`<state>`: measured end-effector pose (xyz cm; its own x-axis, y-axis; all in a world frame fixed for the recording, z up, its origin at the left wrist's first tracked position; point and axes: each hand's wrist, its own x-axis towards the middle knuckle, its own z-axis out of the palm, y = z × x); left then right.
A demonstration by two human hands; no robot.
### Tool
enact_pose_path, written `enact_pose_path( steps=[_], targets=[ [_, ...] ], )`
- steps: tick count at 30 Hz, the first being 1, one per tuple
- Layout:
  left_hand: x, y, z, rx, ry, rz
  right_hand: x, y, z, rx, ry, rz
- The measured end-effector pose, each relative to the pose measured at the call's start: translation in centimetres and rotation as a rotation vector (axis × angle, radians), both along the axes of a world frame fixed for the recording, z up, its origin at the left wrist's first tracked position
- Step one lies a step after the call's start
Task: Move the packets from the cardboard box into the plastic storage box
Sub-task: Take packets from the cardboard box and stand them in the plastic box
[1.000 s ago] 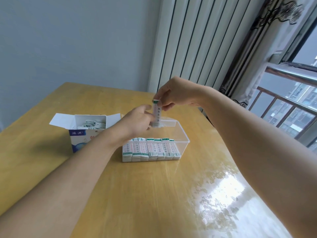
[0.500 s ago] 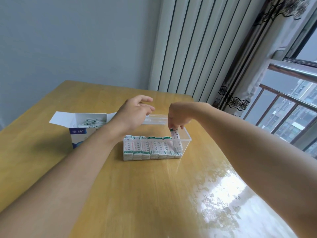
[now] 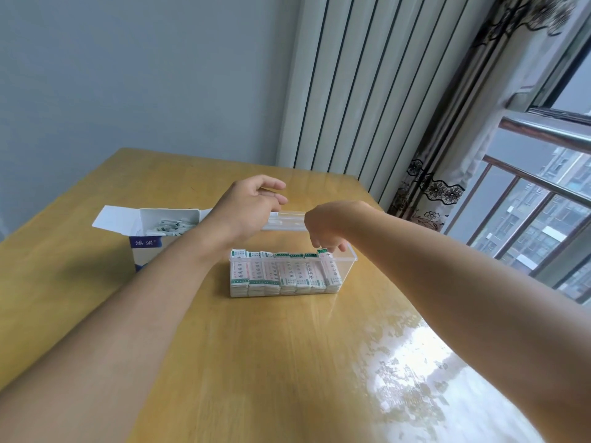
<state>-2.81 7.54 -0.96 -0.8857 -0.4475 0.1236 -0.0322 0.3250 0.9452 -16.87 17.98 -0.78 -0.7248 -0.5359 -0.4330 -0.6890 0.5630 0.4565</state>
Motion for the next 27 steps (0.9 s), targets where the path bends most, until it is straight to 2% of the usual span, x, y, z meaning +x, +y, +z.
enact_pose_path(
  steps=[27],
  targets=[
    [0.2,-0.2,0.1,0.025,0.010,-0.005,-0.7,-0.9,-1.3,0.039,-0.087,0.020]
  ],
)
